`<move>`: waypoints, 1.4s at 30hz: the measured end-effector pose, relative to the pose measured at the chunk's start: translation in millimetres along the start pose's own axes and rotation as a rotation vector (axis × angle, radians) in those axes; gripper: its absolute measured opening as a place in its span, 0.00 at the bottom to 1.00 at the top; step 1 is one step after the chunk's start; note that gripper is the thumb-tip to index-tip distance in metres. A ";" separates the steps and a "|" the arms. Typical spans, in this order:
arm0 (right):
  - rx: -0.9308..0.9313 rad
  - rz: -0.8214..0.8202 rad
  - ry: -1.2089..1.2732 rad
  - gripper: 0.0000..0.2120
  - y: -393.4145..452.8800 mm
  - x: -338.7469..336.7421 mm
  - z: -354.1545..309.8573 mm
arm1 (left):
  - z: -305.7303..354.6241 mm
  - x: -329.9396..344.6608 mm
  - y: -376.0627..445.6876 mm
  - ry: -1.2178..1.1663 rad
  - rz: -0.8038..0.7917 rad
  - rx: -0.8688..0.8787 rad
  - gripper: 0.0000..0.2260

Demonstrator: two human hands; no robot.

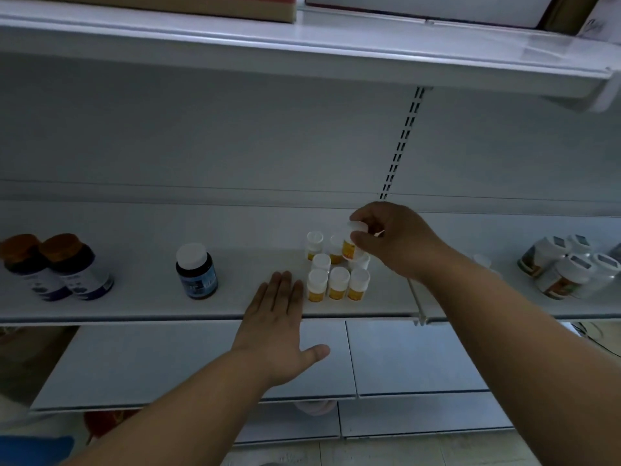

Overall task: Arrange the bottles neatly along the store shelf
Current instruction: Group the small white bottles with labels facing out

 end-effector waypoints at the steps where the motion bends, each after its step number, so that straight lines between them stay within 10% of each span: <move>1: -0.039 -0.028 -0.068 0.13 4.4 3.4 -3.9 | -0.1 -0.4 -0.1 -0.001 -0.002 -0.002 0.50; 25: -0.243 -0.378 -0.382 0.11 29.8 69.6 -10.1 | 0.9 -1.5 -1.0 -0.004 -0.001 -0.017 0.50; 42: 0.003 -0.207 -0.282 0.08 20.6 44.1 37.1 | 1.0 0.4 -0.2 0.014 -0.004 -0.006 0.51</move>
Point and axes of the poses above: each hand's wrist, its own y-axis towards the middle knuckle, its own x-axis out of the palm, z = x × y, the point moved 10 cm from there along y, towards the middle knuckle, and after that the axes turned 6 degrees about -y, right-handed, at the moved point
